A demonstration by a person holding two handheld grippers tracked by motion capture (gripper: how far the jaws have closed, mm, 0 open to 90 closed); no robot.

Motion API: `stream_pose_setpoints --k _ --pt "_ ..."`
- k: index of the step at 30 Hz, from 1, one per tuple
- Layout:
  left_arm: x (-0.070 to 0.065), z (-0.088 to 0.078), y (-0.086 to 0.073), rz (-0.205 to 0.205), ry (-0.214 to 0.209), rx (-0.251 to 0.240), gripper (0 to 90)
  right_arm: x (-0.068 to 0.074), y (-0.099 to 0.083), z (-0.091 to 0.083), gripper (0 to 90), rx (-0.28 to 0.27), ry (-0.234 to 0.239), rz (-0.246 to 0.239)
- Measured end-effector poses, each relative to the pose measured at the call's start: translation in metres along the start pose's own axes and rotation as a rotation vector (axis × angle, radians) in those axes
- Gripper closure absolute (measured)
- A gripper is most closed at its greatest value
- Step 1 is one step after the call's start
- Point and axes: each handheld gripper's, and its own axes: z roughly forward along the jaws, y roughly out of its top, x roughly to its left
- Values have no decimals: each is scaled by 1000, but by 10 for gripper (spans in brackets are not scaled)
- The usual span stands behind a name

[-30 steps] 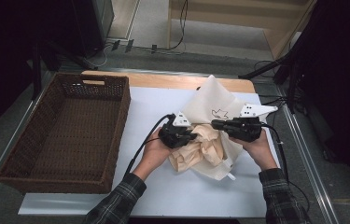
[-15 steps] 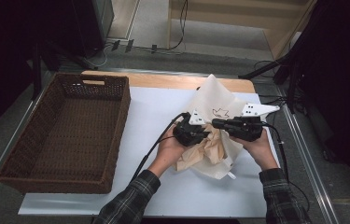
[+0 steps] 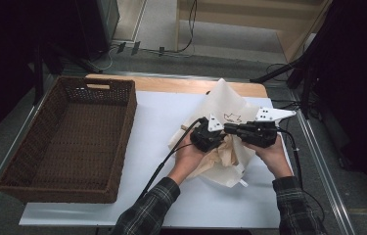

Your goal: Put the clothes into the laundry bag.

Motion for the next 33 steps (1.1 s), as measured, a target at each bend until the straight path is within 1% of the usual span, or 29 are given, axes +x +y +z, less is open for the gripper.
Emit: stream_pose_setpoints --k 3,4,7,9,11,16,17,19,20,23,25,27,30,31,33 --pt "1 3 0 -3 19 -5 822 0 0 0 870 -2 3 1" --pt "2 4 0 -15 17 -7 819 0 0 0 870 0 2 1" --pt "3 7 -1 -24 15 -7 809 0 0 0 872 0 3 4" --pt "3 7 -1 -34 14 -4 797 -1 0 -1 882 -9 9 4" --pt "3 6 -1 -29 6 0 779 -1 1 -2 882 -15 11 5" --pt "3 2 -1 -46 -14 -4 732 -2 -1 -3 889 -9 9 10" --pt "2 0 -2 -48 -17 1 719 -2 -1 -3 889 -9 10 10" --pt "3 -4 -3 -58 -38 9 670 -2 -1 -4 888 -12 7 7" --pt "3 -7 -3 -57 -43 15 645 -2 -1 -4 888 -15 5 9" --pt "4 -18 -5 -72 -67 8 592 -4 -3 -5 887 -11 4 14" --pt "4 -26 -6 -71 -78 17 561 -4 -3 -6 878 -12 2 16" --pt "6 -36 -7 -58 -81 31 541 -4 -3 -6 864 -13 5 18" --pt "9 -51 -10 -46 -84 35 511 -4 -3 -5 834 -7 6 21" --pt "10 -55 -12 -42 -82 38 495 -4 -3 -5 813 -5 9 24" --pt "15 -63 -15 -30 -70 59 472 -4 -3 -3 774 -1 12 30"
